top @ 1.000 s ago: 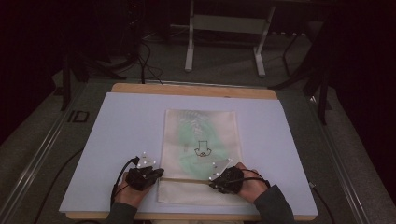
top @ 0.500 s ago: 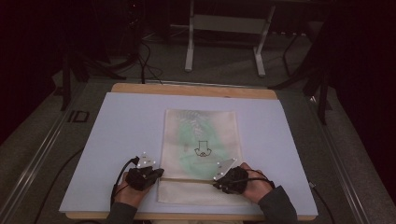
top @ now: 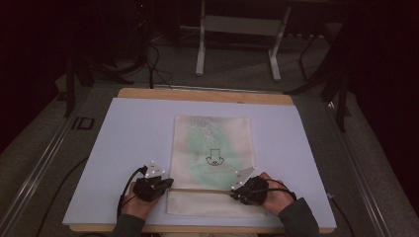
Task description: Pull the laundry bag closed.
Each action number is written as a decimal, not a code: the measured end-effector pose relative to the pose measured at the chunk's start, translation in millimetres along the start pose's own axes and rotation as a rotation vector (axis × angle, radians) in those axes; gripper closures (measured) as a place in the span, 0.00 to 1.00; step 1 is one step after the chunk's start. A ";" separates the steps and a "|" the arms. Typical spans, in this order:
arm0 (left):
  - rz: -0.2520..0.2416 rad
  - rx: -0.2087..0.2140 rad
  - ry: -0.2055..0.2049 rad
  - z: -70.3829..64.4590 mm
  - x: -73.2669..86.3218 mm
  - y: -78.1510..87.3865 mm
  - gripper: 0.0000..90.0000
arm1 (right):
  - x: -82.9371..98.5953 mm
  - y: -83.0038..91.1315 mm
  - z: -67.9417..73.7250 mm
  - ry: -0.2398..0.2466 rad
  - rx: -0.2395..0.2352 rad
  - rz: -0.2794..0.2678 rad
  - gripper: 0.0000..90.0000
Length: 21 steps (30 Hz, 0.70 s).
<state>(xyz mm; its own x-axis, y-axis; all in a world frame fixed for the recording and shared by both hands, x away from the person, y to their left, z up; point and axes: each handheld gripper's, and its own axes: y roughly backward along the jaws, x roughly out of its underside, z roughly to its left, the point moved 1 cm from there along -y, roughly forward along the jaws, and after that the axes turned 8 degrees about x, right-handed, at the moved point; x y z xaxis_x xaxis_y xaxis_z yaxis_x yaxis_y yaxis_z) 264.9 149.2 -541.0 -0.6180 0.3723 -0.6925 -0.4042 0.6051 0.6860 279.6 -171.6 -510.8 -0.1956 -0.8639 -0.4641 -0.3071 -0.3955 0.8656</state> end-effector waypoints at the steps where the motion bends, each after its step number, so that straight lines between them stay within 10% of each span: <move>1: 0.002 0.000 -0.002 0.1 0.0 0.1 0.99 | 2.1 1.1 -1.0 -0.002 0.002 -0.001 0.91; 21: 0.004 -0.001 -0.003 -0.1 0.0 0.3 0.99 | 20.2 7.3 -6.7 -0.058 -0.001 -0.006 0.91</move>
<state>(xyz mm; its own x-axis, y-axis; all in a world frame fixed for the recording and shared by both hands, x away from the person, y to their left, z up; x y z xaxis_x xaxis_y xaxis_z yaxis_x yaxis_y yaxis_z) 264.7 149.3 -540.8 -0.6172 0.3768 -0.6908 -0.4028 0.6028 0.6887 279.6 -194.1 -512.6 -0.2472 -0.8423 -0.4791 -0.3072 -0.4008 0.8631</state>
